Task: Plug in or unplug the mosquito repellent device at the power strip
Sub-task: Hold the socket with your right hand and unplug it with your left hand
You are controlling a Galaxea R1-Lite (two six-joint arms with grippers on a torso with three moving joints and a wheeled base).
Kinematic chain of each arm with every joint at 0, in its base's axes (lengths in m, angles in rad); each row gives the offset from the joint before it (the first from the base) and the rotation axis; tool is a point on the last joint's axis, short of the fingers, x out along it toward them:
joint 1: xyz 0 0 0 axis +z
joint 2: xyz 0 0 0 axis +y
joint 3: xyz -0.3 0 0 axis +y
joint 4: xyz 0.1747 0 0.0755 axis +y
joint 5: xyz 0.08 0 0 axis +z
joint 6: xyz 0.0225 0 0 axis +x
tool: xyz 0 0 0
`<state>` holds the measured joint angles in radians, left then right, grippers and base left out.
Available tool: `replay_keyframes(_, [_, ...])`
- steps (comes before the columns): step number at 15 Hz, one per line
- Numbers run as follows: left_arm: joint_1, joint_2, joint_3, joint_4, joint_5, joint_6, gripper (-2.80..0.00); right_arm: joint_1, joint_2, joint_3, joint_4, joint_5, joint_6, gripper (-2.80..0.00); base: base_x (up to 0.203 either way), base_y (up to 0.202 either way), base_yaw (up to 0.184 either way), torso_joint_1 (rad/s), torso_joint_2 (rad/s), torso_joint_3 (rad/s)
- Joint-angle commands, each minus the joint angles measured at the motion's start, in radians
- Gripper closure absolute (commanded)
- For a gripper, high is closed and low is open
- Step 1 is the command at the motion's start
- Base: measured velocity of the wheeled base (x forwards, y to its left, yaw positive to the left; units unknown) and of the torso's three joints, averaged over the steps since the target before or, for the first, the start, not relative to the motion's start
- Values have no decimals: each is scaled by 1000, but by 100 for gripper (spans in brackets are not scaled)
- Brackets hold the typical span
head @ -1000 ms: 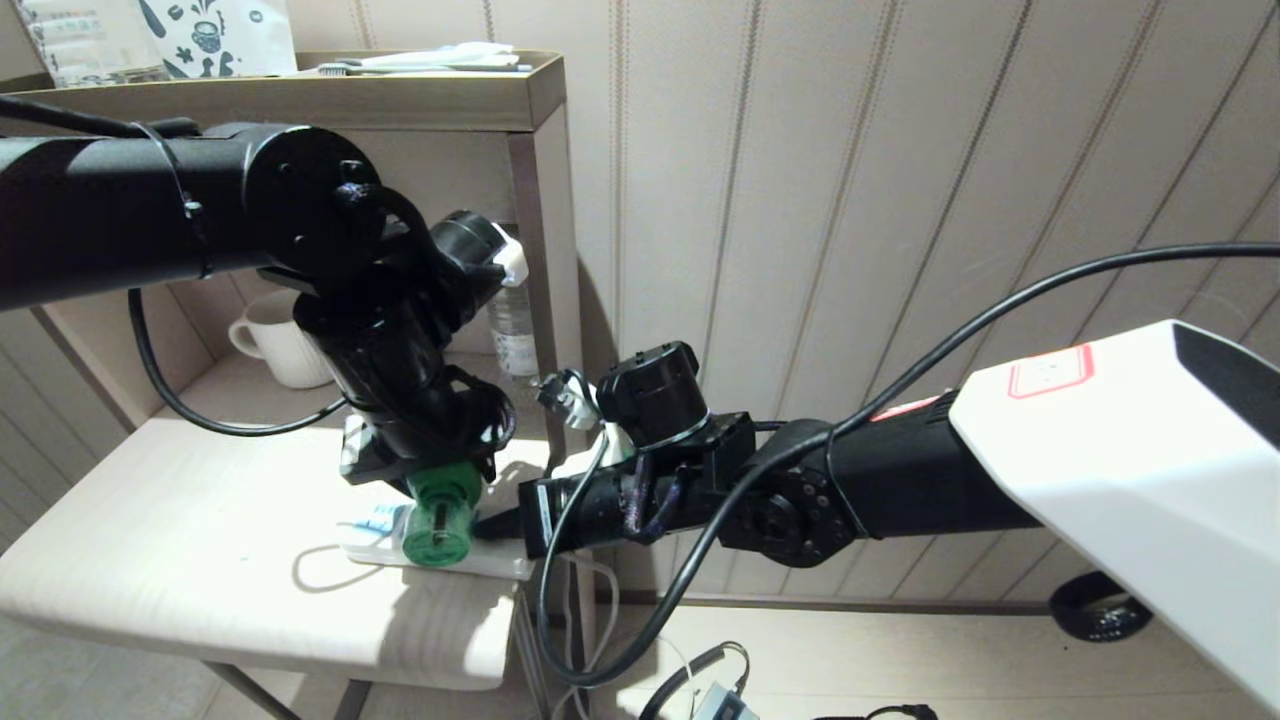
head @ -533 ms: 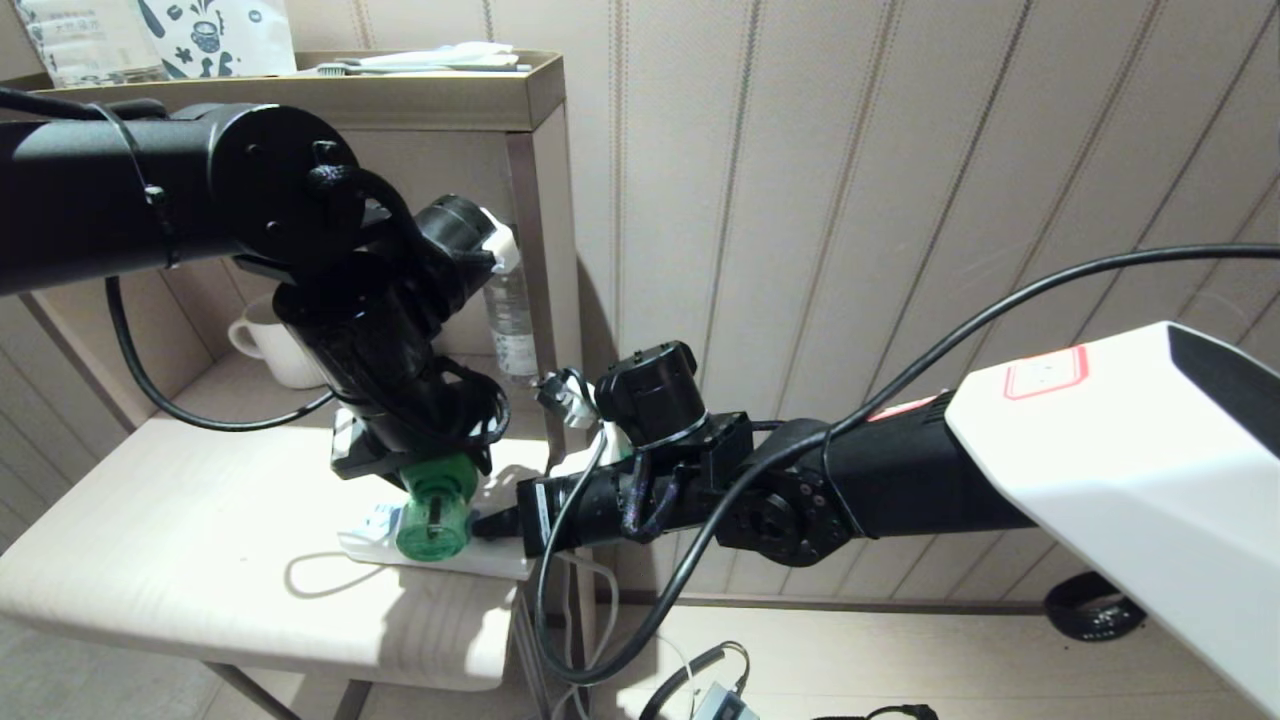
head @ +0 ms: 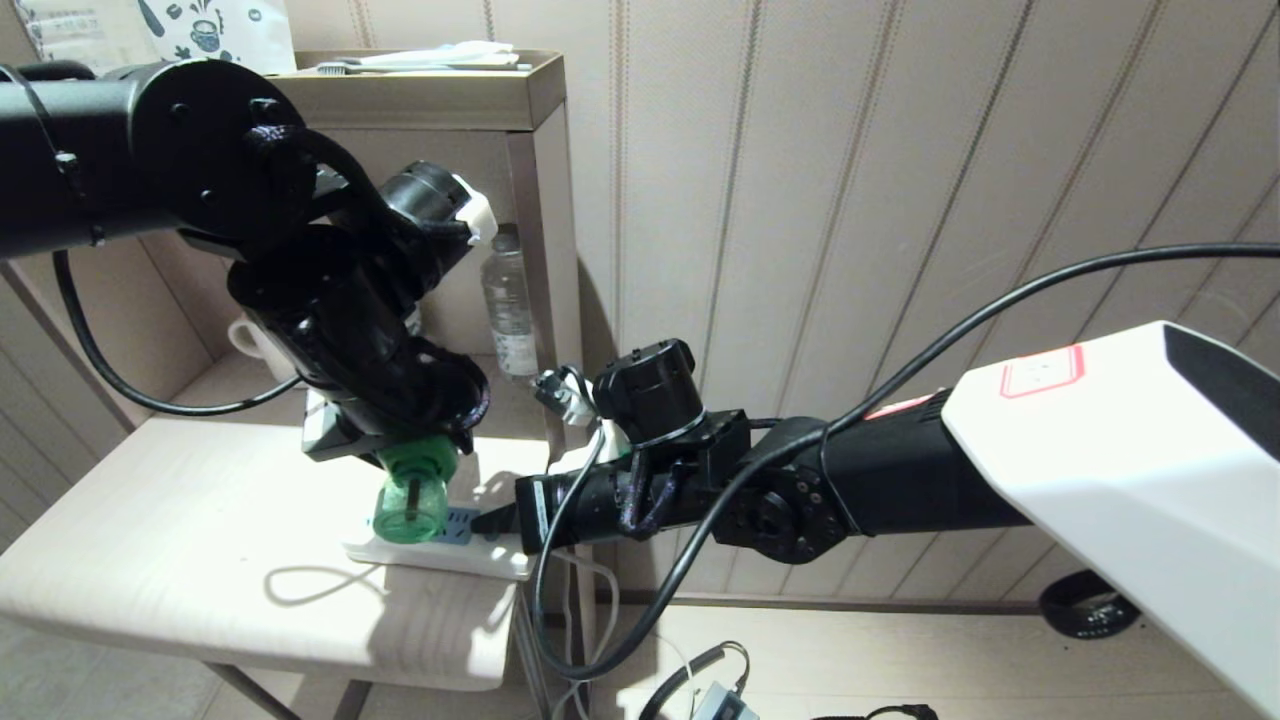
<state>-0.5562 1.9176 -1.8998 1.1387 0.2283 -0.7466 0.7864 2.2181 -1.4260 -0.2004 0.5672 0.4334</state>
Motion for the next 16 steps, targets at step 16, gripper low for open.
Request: replay_keyframes(16, [4, -72, 2, 18, 60, -3, 0, 1, -148, -1, -2, -3, -6, 0, 0, 0, 0, 0, 0, 0])
